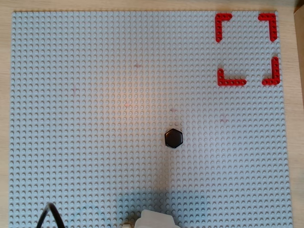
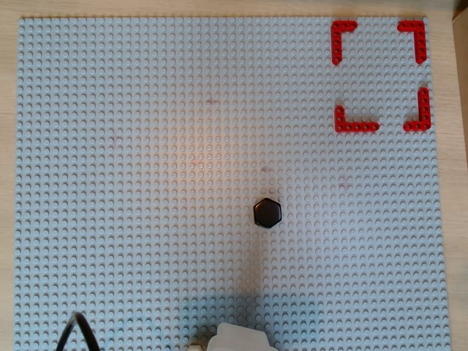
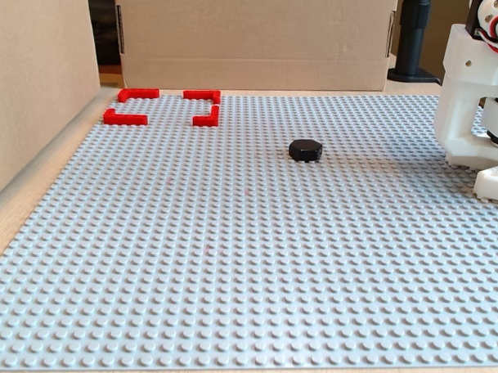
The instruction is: Grab the Lego and store it in red box
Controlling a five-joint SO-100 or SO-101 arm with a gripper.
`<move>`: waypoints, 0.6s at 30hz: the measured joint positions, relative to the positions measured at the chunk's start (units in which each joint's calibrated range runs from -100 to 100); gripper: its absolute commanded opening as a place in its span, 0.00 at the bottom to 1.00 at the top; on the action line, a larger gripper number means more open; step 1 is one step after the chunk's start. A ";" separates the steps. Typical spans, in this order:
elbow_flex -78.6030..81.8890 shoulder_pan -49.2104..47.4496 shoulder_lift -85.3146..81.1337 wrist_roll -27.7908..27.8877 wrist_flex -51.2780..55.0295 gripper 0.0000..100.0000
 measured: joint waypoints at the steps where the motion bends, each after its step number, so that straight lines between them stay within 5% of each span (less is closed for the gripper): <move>1: 0.00 0.00 0.00 0.00 0.00 0.02; 10: -0.27 -0.15 0.17 0.05 -3.02 0.02; 18: -7.16 -4.58 16.82 0.10 -0.43 0.02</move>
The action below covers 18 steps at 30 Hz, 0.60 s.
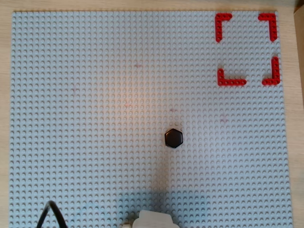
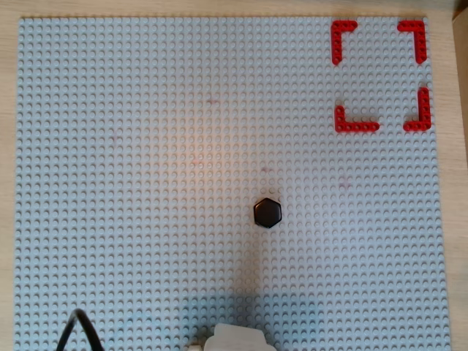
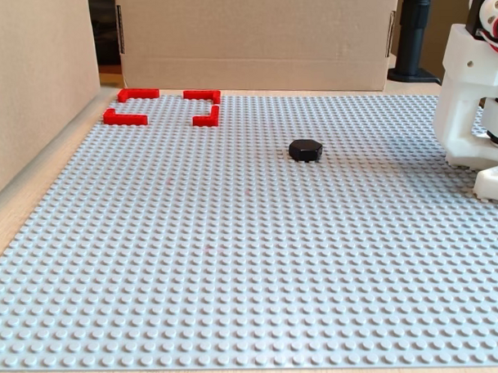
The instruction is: Grab the Lego and store it in red box
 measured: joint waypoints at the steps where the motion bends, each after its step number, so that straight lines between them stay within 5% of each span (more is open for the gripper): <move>1: -1.79 -1.09 2.70 0.00 0.09 0.02; 18: -2.77 -2.76 35.84 -0.05 0.26 0.02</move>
